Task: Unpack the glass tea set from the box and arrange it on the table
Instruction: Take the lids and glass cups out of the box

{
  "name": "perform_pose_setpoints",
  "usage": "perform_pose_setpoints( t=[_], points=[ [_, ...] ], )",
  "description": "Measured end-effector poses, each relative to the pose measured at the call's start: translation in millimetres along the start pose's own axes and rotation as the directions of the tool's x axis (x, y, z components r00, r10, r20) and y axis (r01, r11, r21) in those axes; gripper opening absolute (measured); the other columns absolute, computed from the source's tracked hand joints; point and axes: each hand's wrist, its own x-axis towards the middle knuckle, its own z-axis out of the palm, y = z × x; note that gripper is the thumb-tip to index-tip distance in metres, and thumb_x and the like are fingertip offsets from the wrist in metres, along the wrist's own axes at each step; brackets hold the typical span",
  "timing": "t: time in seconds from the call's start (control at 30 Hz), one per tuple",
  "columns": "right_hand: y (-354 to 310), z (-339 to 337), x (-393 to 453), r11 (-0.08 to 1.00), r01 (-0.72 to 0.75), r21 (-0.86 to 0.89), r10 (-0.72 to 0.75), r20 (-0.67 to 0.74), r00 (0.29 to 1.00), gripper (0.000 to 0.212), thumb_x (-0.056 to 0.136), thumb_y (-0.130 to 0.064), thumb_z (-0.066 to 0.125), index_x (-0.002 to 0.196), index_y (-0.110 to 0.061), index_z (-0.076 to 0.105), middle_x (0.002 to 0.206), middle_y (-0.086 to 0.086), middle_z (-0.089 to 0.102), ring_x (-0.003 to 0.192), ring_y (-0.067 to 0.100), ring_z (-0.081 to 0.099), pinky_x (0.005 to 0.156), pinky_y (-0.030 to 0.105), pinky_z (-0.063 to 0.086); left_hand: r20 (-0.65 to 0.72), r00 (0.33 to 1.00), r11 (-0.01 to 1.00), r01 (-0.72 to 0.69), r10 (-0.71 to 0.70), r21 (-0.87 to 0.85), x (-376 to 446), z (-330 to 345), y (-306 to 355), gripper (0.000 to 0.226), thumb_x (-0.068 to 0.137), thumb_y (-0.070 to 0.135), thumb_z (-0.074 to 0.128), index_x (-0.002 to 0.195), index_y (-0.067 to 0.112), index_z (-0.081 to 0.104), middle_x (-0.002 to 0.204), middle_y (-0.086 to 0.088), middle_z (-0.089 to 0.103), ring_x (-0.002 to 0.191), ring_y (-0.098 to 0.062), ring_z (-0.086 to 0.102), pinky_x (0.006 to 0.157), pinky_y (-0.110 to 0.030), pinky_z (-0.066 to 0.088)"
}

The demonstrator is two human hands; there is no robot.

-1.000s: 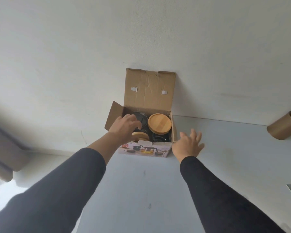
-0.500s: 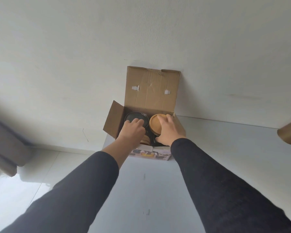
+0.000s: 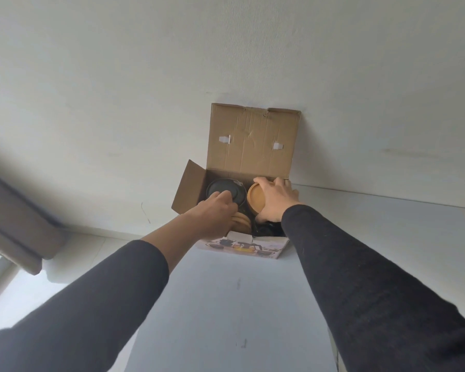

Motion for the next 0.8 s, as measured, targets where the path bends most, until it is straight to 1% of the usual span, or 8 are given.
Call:
perform_pose_setpoints(
  t=[0.13, 0.2, 0.27, 0.37, 0.53, 0.6, 0.7, 0.8],
  points=[
    [-2, -8, -12, 0.997, 0.005, 0.082, -0.001, -0.049, 0.999, 0.101, 0.064, -0.036, 0.081, 0.144, -0.035, 0.020, 0.138, 0.013, 0.031, 0.124, 0.036, 0.037, 0.098, 0.046, 0.040, -0.049, 0.999, 0.986, 0.015, -0.024, -0.168, -7, -14, -6, 0.021, 0.101, 0.033, 0.036, 0.100, 0.014, 0.044, 0.094, -0.003, 0.050, 0.077, -0.016, 0.048, 0.067, -0.027, 0.039],
    [-3, -16, -19, 0.989, -0.005, 0.149, 0.020, -0.098, 0.995, 0.102, 0.063, -0.034, 0.082, 0.144, -0.036, 0.019, 0.138, 0.013, 0.028, 0.123, 0.036, 0.037, 0.097, 0.046, 0.043, -0.137, 0.990, 0.977, 0.003, -0.033, -0.212, -9, -21, -11, 0.017, 0.101, 0.034, 0.036, 0.097, 0.017, 0.038, 0.092, -0.003, 0.056, 0.072, -0.017, 0.052, 0.062, -0.026, 0.040],
    [-1, -25, -29, 0.982, -0.013, 0.187, 0.044, -0.165, 0.985, 0.102, 0.062, -0.033, 0.083, 0.143, -0.034, 0.021, 0.136, 0.014, 0.027, 0.122, 0.036, 0.036, 0.096, 0.044, 0.043, -0.202, 0.975, 0.953, 0.028, -0.093, -0.303, -11, -26, -15, 0.019, 0.101, 0.032, 0.035, 0.100, 0.014, 0.041, 0.095, -0.006, 0.059, 0.076, -0.021, 0.055, 0.062, -0.027, 0.040],
    [9, -37, -48, 0.978, -0.049, 0.202, 0.097, -0.233, 0.968, 0.100, 0.059, -0.033, 0.083, 0.141, -0.032, 0.025, 0.130, 0.013, 0.029, 0.118, 0.034, 0.037, 0.091, 0.041, 0.046, -0.287, 0.935, 0.891, 0.061, -0.209, -0.450, -10, -33, -12, 0.032, 0.102, 0.029, 0.030, 0.120, 0.009, 0.047, 0.108, -0.013, 0.060, 0.086, -0.026, 0.054, 0.069, -0.033, 0.043],
    [50, -51, -84, 0.968, -0.145, 0.204, 0.194, -0.250, 0.948, 0.097, 0.057, -0.033, 0.083, 0.138, -0.032, 0.029, 0.128, 0.012, 0.030, 0.117, 0.033, 0.037, 0.092, 0.041, 0.046, -0.298, 0.853, 0.745, 0.148, -0.429, -0.650, 15, -48, 30, 0.041, 0.104, 0.028, 0.024, 0.133, 0.009, 0.045, 0.122, -0.019, 0.057, 0.104, -0.035, 0.056, 0.077, -0.036, 0.043],
    [73, -55, -97, 0.960, -0.195, 0.203, 0.243, -0.244, 0.939, 0.096, 0.056, -0.032, 0.082, 0.137, -0.031, 0.029, 0.127, 0.011, 0.030, 0.116, 0.032, 0.037, 0.093, 0.042, 0.046, -0.282, 0.854, 0.711, 0.135, -0.436, -0.690, 29, -53, 55, 0.043, 0.104, 0.029, 0.022, 0.132, 0.005, 0.044, 0.121, -0.021, 0.057, 0.107, -0.037, 0.055, 0.078, -0.036, 0.041],
    [114, -59, -110, 0.937, -0.274, 0.217, 0.322, -0.226, 0.919, 0.093, 0.057, -0.032, 0.081, 0.134, -0.031, 0.030, 0.124, 0.011, 0.030, 0.115, 0.032, 0.037, 0.093, 0.042, 0.046, -0.279, 0.871, 0.717, 0.111, -0.403, -0.689, 51, -55, 96, 0.043, 0.104, 0.027, 0.022, 0.130, 0.001, 0.045, 0.117, -0.023, 0.057, 0.107, -0.039, 0.055, 0.077, -0.034, 0.037],
    [161, -59, -115, 0.910, -0.337, 0.240, 0.385, -0.196, 0.902, 0.093, 0.058, -0.033, 0.081, 0.135, -0.031, 0.030, 0.123, 0.010, 0.029, 0.115, 0.032, 0.038, 0.090, 0.039, 0.046, -0.216, 0.896, 0.716, 0.145, -0.388, -0.683, 81, -46, 140, 0.043, 0.104, 0.027, 0.023, 0.129, 0.001, 0.046, 0.121, -0.024, 0.056, 0.112, -0.039, 0.053, 0.077, -0.033, 0.034]
  ],
)
